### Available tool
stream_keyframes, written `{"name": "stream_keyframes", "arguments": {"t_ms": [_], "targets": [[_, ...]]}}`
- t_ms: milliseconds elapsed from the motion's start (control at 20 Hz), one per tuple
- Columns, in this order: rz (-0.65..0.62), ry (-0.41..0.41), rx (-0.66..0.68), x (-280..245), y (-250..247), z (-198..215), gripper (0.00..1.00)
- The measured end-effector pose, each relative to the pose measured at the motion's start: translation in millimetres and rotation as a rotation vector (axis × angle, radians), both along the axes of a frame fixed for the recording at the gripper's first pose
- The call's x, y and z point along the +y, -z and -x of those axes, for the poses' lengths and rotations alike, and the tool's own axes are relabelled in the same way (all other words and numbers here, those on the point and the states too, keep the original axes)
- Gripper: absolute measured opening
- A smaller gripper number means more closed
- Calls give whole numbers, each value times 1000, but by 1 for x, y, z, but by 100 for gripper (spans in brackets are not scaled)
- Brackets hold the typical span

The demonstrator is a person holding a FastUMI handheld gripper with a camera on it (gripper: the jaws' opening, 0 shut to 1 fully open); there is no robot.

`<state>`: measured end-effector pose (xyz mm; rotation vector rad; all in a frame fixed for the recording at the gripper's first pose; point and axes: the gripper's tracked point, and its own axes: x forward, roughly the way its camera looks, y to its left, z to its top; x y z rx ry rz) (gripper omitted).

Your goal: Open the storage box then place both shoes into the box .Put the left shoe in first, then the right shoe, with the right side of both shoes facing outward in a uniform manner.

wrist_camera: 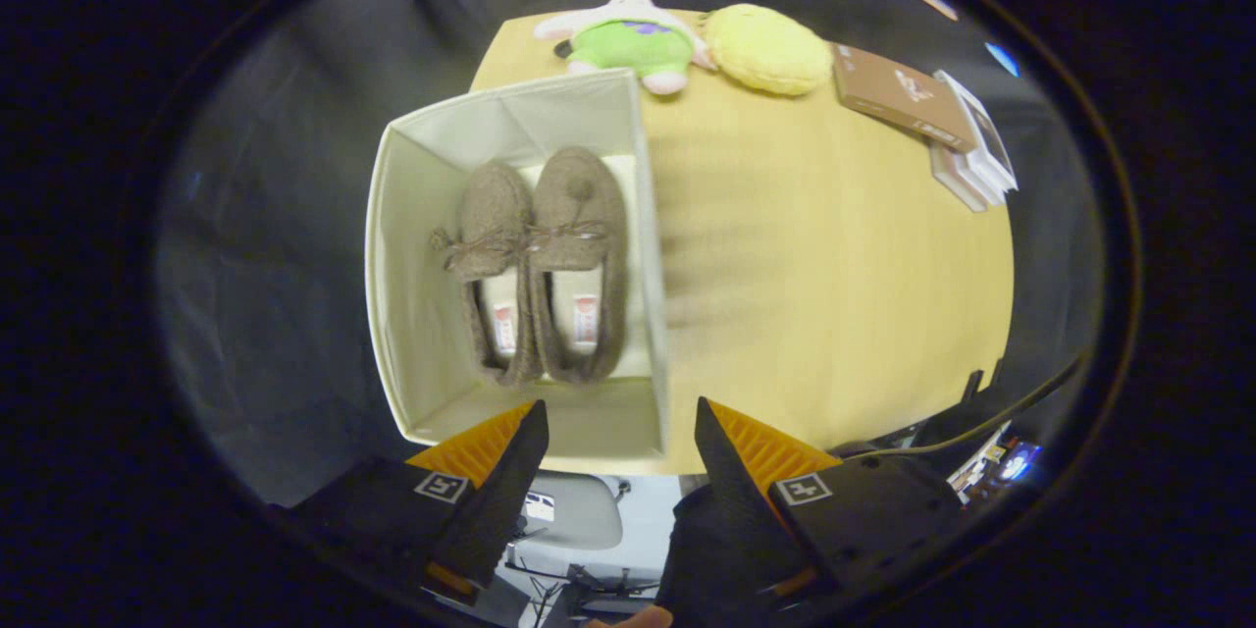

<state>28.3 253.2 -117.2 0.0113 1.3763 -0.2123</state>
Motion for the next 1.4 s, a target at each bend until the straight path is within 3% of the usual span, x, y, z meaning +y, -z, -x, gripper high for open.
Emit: {"name": "stream_keyframes", "arguments": {"t_ms": [250, 450, 750, 950, 1150, 1400], "targets": [[7, 107, -94, -73, -52, 18, 97], [70, 136, -254, -151, -82, 8, 97], [253, 132, -656, -275, -134, -25, 97], [360, 83, -977, -330, -179, -48, 97], [320, 98, -1340, -344, -225, -50, 97], [364, 31, -1561, -348, -246, -19, 96]]}}
